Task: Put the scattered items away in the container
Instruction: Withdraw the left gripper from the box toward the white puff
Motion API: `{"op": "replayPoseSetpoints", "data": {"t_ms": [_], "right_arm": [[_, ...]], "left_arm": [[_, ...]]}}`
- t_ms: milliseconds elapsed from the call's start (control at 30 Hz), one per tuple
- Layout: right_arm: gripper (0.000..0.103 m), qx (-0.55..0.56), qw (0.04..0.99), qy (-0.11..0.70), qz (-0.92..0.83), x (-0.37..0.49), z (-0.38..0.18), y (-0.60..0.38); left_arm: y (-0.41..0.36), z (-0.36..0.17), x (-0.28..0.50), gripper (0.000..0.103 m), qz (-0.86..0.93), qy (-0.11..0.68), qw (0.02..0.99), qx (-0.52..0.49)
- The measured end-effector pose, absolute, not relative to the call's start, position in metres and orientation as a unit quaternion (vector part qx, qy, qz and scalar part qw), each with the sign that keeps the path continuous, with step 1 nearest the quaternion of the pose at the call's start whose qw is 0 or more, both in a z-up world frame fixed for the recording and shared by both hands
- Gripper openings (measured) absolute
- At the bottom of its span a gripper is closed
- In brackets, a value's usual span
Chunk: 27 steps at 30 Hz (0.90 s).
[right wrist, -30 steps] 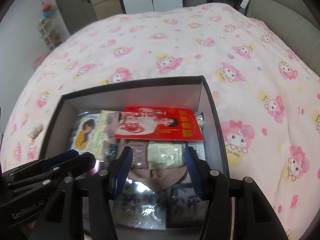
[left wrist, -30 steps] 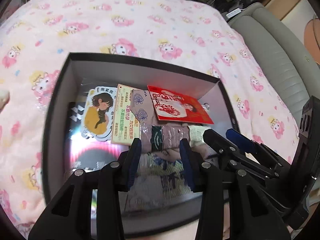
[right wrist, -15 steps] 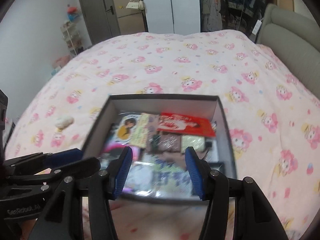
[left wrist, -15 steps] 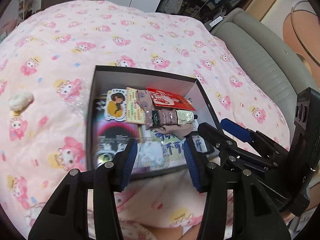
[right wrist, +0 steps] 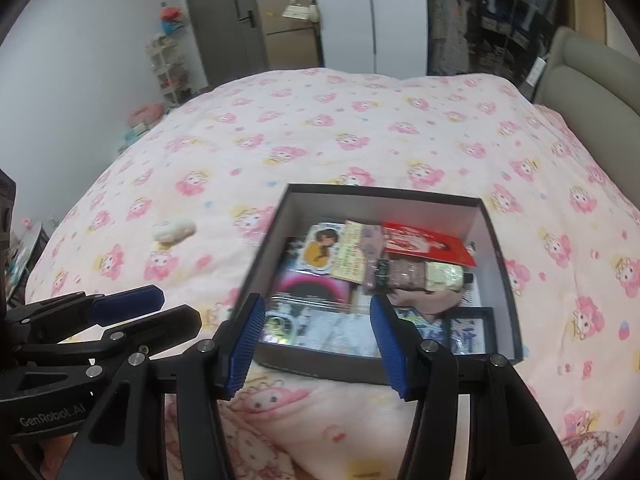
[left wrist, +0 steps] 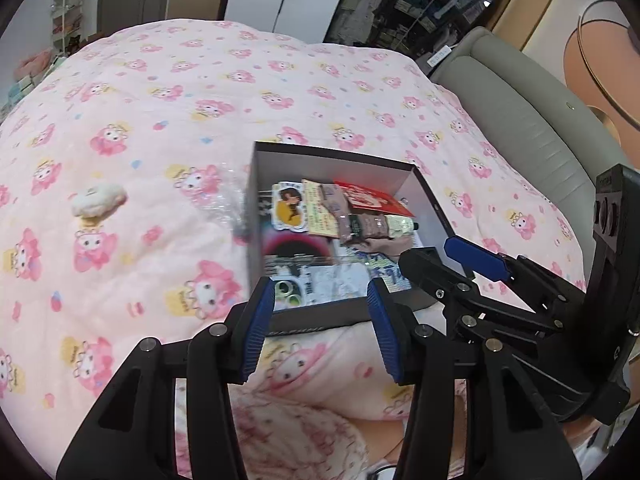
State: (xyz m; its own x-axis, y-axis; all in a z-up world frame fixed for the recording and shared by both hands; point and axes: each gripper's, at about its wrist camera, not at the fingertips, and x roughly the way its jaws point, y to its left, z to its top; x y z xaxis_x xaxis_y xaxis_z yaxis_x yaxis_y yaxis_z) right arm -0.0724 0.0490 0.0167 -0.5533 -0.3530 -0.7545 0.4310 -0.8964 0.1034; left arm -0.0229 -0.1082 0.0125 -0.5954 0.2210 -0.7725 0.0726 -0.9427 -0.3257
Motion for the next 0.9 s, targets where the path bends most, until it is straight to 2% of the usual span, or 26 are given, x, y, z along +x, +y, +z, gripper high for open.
{"op": "replayPoseSetpoints", "data": {"t_ms": [900], "right_arm": [[0.051, 0.443, 0.272, 0.089, -0.85, -0.06, -0.012, -0.072]], "left_arm": [[-0.228, -0.025, 0.014, 0.05, 0.874, -0.222, -0.017, -0.432]]}}
